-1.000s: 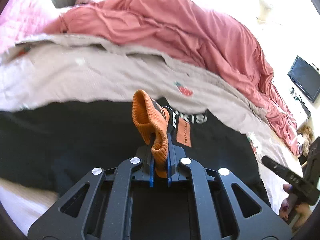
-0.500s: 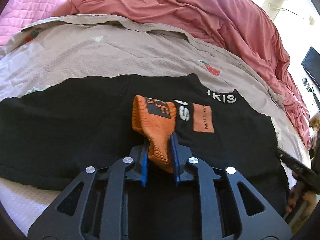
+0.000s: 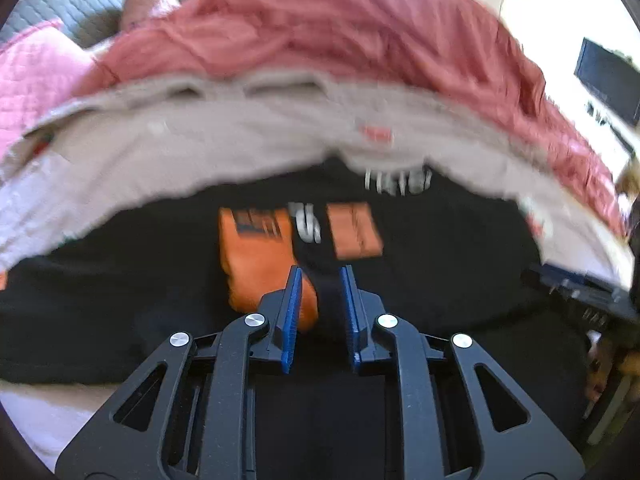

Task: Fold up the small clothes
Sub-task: 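Lay the cuff on the shirt body and open the right gripper, then move the left gripper to the other orange cuff and grasp it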

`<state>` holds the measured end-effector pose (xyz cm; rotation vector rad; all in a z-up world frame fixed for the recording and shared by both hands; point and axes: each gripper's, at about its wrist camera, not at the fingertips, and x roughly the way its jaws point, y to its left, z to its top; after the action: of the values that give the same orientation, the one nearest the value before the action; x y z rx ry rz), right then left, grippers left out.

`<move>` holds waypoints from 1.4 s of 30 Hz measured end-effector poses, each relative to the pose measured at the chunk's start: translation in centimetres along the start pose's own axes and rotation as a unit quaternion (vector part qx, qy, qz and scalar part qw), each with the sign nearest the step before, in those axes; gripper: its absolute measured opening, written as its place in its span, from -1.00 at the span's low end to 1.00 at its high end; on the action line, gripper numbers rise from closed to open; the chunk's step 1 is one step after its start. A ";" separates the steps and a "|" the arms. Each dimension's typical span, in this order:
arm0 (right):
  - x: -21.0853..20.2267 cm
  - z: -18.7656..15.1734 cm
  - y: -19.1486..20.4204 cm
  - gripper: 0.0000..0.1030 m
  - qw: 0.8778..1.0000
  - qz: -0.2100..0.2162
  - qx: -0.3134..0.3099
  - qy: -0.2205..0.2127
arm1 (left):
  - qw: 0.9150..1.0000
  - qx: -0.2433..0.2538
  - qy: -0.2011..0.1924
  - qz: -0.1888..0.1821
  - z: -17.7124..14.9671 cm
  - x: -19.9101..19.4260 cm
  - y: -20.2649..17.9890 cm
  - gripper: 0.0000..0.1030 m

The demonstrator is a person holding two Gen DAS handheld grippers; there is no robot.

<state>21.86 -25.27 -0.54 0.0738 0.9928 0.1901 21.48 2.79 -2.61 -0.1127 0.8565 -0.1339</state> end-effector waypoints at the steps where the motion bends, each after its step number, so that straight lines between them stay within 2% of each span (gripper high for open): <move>1: 0.7 -0.2 -0.2 0.16 1.000 -0.005 0.006 0.015 | 1.000 -0.006 0.014 0.007 -0.3 0.8 0.3 -0.72; 5: 1.1 -0.4 0.0 0.18 1.000 -0.010 0.002 0.020 | 0.997 -0.062 0.023 -0.029 -0.6 1.1 2.6 -0.72; 10: -0.6 -0.5 0.3 0.26 1.000 0.016 0.007 0.005 | 0.996 -0.089 0.004 -0.021 -0.4 -0.8 3.8 -0.50; 13: -1.4 -0.7 0.6 0.36 1.000 0.022 0.006 -0.002 | 0.996 -0.090 -0.008 -0.004 -0.2 -2.0 4.0 -0.37; 17: -2.5 -0.7 1.2 0.60 0.999 0.032 0.006 -0.011 | 0.997 -0.071 -0.025 0.022 -0.2 -3.8 4.0 -0.14; 20: -3.3 -0.5 2.1 0.76 0.999 0.033 0.000 -0.022 | 0.996 -0.064 -0.042 0.044 -0.3 -5.6 4.6 0.11; 22: -4.0 -0.5 2.9 0.78 0.999 0.038 -0.007 -0.030 | 0.995 -0.065 -0.052 0.057 -0.4 -6.6 5.1 0.38; 25: -4.9 -0.2 4.3 0.88 0.998 0.046 -0.019 -0.044 | 0.992 -0.069 -0.064 0.081 -0.8 -8.0 6.2 0.52; 33: -5.9 -0.2 9.1 0.91 0.994 0.069 -0.057 -0.059 | 0.984 -0.103 -0.084 0.117 -1.9 -11.1 10.0 0.74; 37: -6.0 -0.5 11.4 0.91 0.992 0.084 -0.071 -0.058 | 0.979 -0.118 -0.089 0.143 -2.4 -12.1 11.9 0.75; 42: -5.9 -0.6 14.7 0.91 0.989 0.102 -0.096 -0.056 | 0.969 -0.160 -0.090 0.165 -3.2 -13.1 15.2 0.75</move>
<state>16.43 -11.96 6.17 0.0101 0.8497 0.4632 11.68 19.74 2.78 -0.2776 0.6983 0.3249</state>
